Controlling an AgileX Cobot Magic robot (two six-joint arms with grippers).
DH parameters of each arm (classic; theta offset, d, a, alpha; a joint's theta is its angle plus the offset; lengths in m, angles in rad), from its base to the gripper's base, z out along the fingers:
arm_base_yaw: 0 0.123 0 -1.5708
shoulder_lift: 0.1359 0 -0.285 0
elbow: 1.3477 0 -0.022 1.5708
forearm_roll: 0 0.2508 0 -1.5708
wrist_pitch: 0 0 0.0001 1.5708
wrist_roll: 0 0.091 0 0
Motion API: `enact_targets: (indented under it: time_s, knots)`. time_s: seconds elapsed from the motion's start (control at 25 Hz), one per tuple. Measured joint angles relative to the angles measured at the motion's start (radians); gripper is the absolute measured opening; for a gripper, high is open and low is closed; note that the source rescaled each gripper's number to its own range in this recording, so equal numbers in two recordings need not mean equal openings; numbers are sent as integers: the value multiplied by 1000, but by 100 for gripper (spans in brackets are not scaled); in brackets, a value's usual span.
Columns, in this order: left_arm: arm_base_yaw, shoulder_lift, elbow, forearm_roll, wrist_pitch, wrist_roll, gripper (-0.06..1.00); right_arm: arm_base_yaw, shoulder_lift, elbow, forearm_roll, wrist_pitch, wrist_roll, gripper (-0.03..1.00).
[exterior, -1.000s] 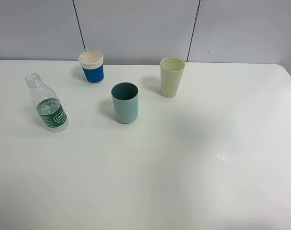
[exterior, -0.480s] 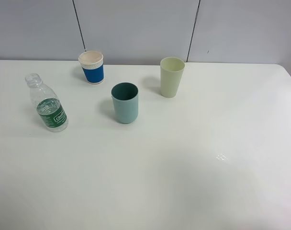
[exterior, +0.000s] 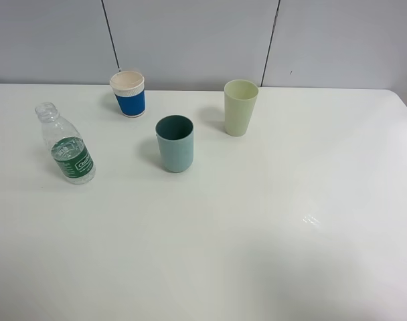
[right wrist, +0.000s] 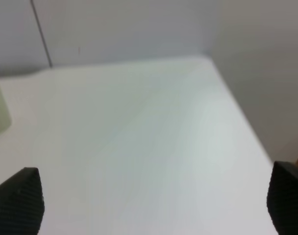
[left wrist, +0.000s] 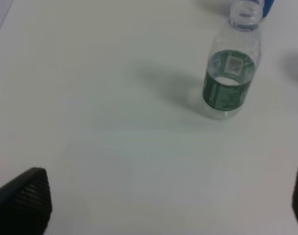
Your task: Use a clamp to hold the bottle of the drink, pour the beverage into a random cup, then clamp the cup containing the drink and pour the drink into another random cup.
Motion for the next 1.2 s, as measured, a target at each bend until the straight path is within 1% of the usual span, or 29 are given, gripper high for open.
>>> enact_targets:
  time_s: [0.2,0.28,1.2]
  knots:
    - [0,0,0,0,0,0,100,0,0,160,45,-44,-23,71]
    - [0,0,0,0,0,0,100,0,1,186,47,-42,-26,71]
    - [0,0,0,0,0,0,100,0,1,191,47,-45,-26,71]
